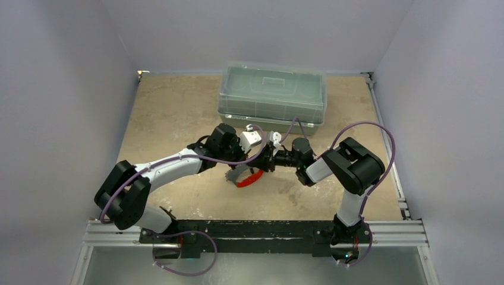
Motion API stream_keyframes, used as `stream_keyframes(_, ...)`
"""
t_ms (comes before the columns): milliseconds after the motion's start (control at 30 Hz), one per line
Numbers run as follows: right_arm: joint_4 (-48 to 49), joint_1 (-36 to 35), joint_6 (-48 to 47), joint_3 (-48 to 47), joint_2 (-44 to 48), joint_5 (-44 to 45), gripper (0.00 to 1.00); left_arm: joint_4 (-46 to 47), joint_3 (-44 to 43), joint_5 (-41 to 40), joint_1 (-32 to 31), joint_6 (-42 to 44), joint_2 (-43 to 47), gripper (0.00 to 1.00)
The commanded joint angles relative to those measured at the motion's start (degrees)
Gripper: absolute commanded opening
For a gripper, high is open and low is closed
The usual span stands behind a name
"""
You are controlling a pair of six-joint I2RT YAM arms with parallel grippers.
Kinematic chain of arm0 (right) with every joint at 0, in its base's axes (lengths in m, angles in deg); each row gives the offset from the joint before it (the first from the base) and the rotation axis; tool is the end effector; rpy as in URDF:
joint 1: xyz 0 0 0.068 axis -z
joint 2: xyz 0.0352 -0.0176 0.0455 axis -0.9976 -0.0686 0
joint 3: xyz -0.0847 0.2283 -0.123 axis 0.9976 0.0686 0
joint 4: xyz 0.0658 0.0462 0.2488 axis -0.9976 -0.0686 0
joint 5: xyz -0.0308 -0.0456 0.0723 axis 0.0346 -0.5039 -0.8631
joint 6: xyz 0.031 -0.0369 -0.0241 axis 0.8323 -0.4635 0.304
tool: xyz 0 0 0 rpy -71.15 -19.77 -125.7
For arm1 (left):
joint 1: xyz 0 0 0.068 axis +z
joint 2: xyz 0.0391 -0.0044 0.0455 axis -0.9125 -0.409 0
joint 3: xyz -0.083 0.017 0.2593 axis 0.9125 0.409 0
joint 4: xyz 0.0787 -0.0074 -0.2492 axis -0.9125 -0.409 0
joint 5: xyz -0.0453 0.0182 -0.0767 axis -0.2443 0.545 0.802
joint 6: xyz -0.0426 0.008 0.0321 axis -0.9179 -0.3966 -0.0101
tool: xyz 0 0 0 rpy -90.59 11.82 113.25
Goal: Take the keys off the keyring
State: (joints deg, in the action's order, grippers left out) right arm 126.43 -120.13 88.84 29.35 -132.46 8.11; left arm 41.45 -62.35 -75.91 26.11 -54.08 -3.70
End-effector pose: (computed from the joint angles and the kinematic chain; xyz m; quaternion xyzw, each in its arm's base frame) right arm 0.2368 0.1905 0.1368 -0.4304 0.5881 0.4657 0.5020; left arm 0.2253 -0.1978 0.2046 0.4322 0.8042 -0.1993 0.3561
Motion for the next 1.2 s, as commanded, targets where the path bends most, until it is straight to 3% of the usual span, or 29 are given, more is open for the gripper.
stream_keyframes(0, -0.1, -1.0, -2.7, -0.9, -0.5, 1.0, 0.29, 2.4, -0.7, 1.6, 0.7, -1.2, 2.5, 0.00)
stream_keyframes(300, -0.2, -1.4, -2.7, -1.4, -1.0, 1.9, 0.23, 2.2, -0.5, 2.4, 1.1, -1.4, 3.0, 0.00)
stream_keyframes(967, 5.9, -1.3, 0.3, -0.7, -1.7, 6.2, 0.26, 2.3, -0.4, 3.7, 1.1, -1.7, 2.6, 0.00)
stream_keyframes(1167, 4.7, -1.4, -0.2, -0.8, -1.8, 5.8, 0.20, 2.4, -0.4, 3.0, 1.1, -1.8, 2.9, 0.00)
